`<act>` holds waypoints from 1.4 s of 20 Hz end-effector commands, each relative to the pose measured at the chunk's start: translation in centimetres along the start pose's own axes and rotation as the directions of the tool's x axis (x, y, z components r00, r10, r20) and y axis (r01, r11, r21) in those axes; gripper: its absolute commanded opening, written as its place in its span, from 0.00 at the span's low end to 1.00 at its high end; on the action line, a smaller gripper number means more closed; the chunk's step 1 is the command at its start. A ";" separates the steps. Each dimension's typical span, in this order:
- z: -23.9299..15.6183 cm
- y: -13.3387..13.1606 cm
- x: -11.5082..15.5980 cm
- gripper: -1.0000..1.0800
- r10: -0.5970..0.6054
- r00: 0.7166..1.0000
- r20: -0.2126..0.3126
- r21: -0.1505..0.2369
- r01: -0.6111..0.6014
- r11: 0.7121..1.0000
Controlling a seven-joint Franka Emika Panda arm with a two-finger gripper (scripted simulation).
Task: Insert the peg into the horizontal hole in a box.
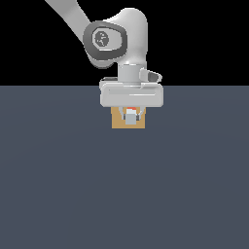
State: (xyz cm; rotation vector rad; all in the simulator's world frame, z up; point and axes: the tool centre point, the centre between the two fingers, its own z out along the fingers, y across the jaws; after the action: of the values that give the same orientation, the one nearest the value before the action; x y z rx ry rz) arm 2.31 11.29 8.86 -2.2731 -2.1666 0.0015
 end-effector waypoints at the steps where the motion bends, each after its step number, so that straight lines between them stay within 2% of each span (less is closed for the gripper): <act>1: 0.0 0.1 -0.4 0.00 0.005 1.000 0.000 -0.002 -0.005 1.000; 16: 0.0 0.0 0.2 0.00 0.002 1.000 0.000 -0.001 -0.002 1.000; 28: -0.1 0.0 7.6 0.00 0.001 1.000 -0.001 -0.003 -0.001 1.000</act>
State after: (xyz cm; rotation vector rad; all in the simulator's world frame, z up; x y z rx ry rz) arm 2.54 18.12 8.86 -2.2726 -2.1674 0.0008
